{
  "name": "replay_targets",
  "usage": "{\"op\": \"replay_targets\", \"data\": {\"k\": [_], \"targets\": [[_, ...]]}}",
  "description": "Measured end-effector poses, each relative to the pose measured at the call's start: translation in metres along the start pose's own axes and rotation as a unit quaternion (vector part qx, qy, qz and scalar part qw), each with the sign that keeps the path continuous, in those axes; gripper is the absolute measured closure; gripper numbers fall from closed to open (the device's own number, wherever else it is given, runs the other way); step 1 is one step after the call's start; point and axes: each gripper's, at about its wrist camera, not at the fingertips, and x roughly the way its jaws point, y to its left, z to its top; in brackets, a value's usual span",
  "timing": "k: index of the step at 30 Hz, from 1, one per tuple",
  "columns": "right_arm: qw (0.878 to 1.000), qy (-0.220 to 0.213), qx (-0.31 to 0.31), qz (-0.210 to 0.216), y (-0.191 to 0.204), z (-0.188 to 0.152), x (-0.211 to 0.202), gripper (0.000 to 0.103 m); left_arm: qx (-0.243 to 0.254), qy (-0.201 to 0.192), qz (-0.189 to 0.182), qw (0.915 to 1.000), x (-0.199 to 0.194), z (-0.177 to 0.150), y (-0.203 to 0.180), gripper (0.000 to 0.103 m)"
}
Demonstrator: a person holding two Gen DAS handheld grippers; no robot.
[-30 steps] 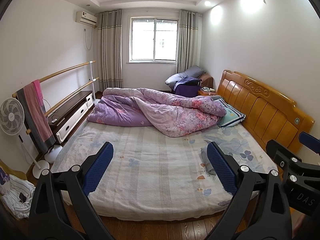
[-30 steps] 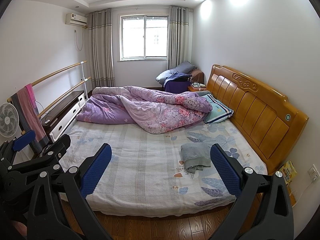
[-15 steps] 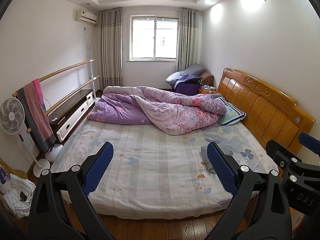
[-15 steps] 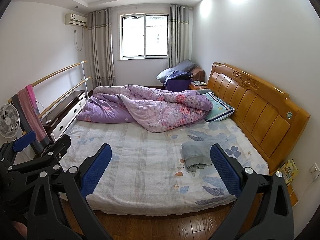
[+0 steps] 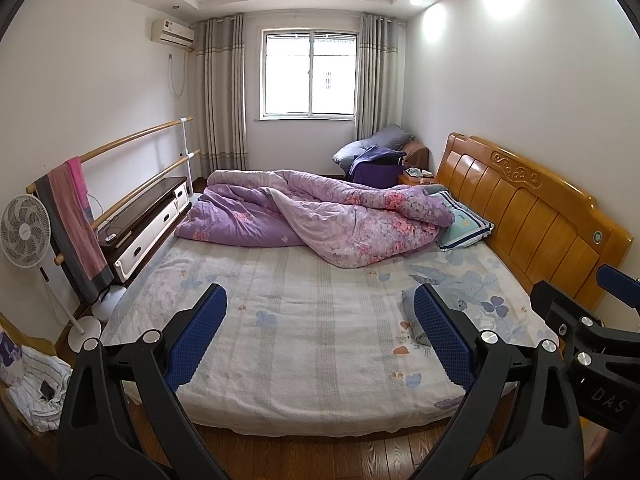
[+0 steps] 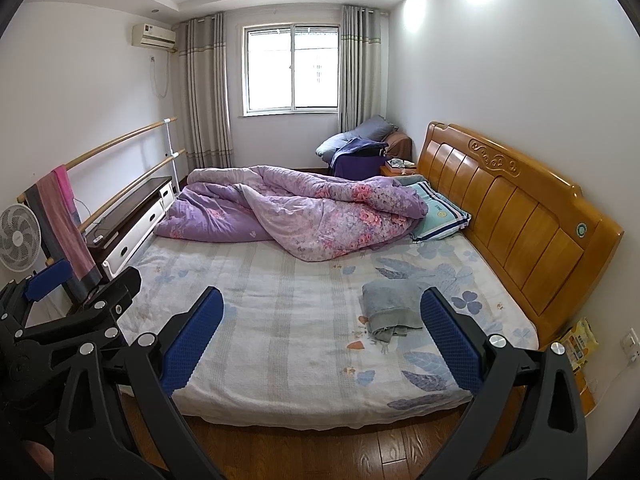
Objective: Fold large clothes
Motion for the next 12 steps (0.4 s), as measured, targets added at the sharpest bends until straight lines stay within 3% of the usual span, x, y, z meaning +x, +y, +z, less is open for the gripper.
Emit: {"op": "replay_targets", "data": {"k": [6,12], "targets": [[1.000,0.006,0.002,0.011,0.010,-0.003,0.010,0.008,-0.003,0.008,0.006,0.9999,0.011,-0.001,0.005,0.008],[1.000,0.015,-0.003,0.020,0.032,0.002,0.038,0.008,-0.018,0.020,0.014,0.9995,0.040,-0.002,0.038,0.008]]}}
